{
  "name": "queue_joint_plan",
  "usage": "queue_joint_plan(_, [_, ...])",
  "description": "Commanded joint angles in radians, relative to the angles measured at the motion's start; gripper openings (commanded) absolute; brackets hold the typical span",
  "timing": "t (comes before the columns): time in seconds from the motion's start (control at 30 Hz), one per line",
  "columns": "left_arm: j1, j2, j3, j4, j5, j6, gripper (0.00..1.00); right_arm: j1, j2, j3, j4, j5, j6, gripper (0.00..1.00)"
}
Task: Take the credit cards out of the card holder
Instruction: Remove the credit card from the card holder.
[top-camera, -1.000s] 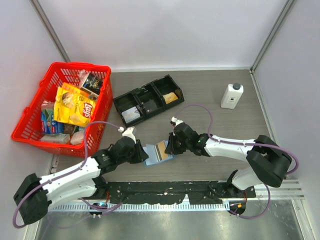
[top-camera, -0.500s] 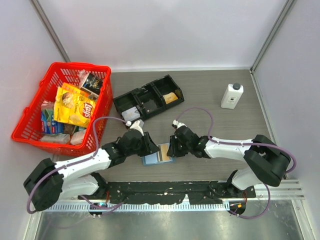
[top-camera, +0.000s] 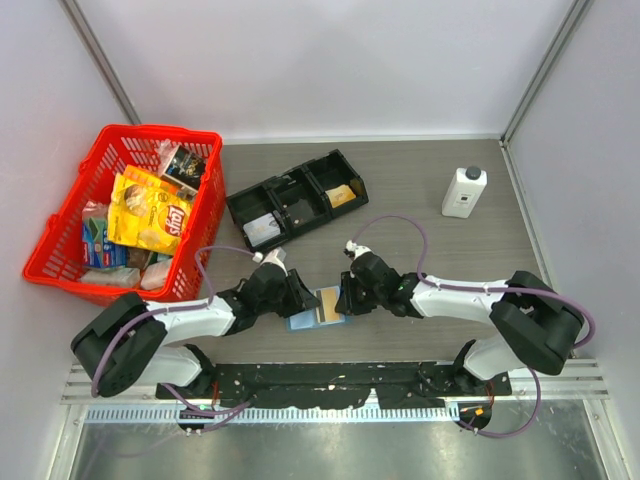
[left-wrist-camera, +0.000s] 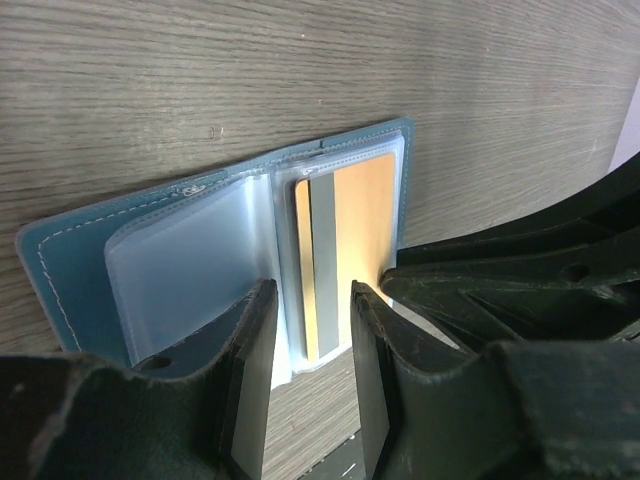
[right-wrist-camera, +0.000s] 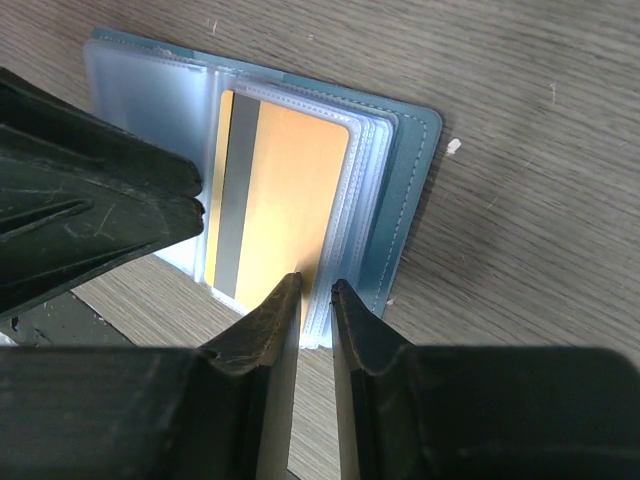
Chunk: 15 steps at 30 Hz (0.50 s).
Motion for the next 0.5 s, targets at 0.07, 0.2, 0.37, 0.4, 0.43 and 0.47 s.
queue_joint_plan(0.07, [0.004, 0.040, -0.023, 0.123, 0.023, -0.045, 0.38, 0.004, -0.039, 0.032, -0.014, -0.005, -0.032, 0.26])
queue_joint_plan(0.2, [0.004, 0.017, -0.034, 0.115, 0.009, -0.051, 0.38, 0.003, -0.066, 0.064, -0.049, 0.022, -0.044, 0.29])
queue_joint_plan(0.37, [0.004, 0.000, -0.046, 0.110, 0.000, -0.059, 0.38, 0.003, -0.077, 0.100, -0.074, 0.051, -0.049, 0.37])
queue_joint_plan(0.4, [0.002, 0.000, -0.048, 0.112, 0.000, -0.059, 0.38, 0.003, -0.074, 0.104, -0.075, 0.050, -0.050, 0.37])
queue_joint_plan(0.43, [0.004, -0.002, -0.049, 0.113, 0.000, -0.062, 0.38, 0.004, -0.069, 0.107, -0.075, 0.050, -0.050, 0.37])
queue_joint_plan(0.47, [0.002, 0.000, -0.051, 0.115, 0.002, -0.063, 0.38, 0.003, -0.063, 0.109, -0.074, 0.050, -0.050, 0.35])
